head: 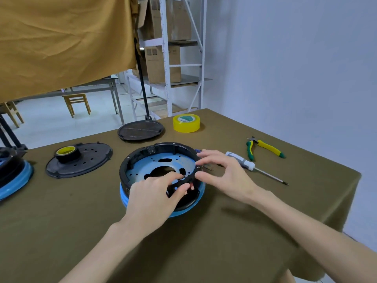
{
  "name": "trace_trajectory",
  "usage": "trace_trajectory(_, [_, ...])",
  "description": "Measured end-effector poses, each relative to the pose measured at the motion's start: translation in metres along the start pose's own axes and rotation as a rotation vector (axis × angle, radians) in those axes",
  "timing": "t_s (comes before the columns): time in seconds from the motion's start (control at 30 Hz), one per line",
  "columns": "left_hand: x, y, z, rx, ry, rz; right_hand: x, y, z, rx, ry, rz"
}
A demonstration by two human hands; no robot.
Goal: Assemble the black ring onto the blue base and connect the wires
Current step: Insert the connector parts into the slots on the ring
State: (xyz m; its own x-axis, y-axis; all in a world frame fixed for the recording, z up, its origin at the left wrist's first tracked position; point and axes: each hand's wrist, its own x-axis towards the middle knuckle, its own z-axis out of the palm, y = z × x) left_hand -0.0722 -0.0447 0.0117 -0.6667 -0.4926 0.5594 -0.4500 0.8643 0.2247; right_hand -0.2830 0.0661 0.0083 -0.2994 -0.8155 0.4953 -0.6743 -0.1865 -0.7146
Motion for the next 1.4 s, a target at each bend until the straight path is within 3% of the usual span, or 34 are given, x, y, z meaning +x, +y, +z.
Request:
trace_trajectory(0.07, [0.001, -0.002, 0.0, 0.002, -0.004, -0.003, -0.008, 0.011, -0.011, -0.104, 0.311, 0.052])
trace_trajectory(0.13, [0.002, -0.002, 0.001, 0.02, -0.007, 0.0, -0.01, 0.024, -0.027, -0.382, 0.398, 0.195])
trace_trajectory(0.23, [0.002, 0.0, 0.0, 0.032, 0.004, 0.0, -0.014, 0.036, -0.04, -0.758, 0.192, 0.303])
trace_trajectory(0.33, [0.002, 0.002, -0.002, 0.012, 0.011, 0.003, -0.012, 0.045, -0.04, -0.906, 0.034, 0.308])
trace_trajectory(0.53, [0.002, 0.003, -0.005, 0.002, -0.025, 0.004, -0.011, 0.053, -0.043, -0.981, 0.032, 0.325])
trace_trajectory(0.7, [0.002, 0.003, -0.006, -0.006, -0.034, 0.003, -0.018, 0.047, -0.05, -0.76, -0.009, 0.343])
trace_trajectory(0.87, [0.003, 0.003, -0.009, -0.008, -0.103, -0.034, -0.034, 0.026, -0.035, -0.319, 0.174, 0.2])
trace_trajectory(0.97, [0.003, 0.004, -0.012, -0.18, -0.103, -0.085, -0.033, -0.006, -0.02, -0.064, 0.216, 0.062])
trace_trajectory(1.13, [0.011, 0.004, -0.025, -0.651, -0.121, -0.185, -0.027, -0.058, 0.008, 0.077, 0.104, -0.048])
trace_trajectory(1.23, [0.009, 0.005, -0.03, -0.692, -0.184, -0.038, -0.025, -0.077, 0.022, 0.115, 0.062, -0.109])
trace_trajectory(1.4, [0.006, 0.005, -0.031, -0.733, -0.162, 0.04, -0.022, -0.086, 0.025, 0.088, 0.046, -0.118])
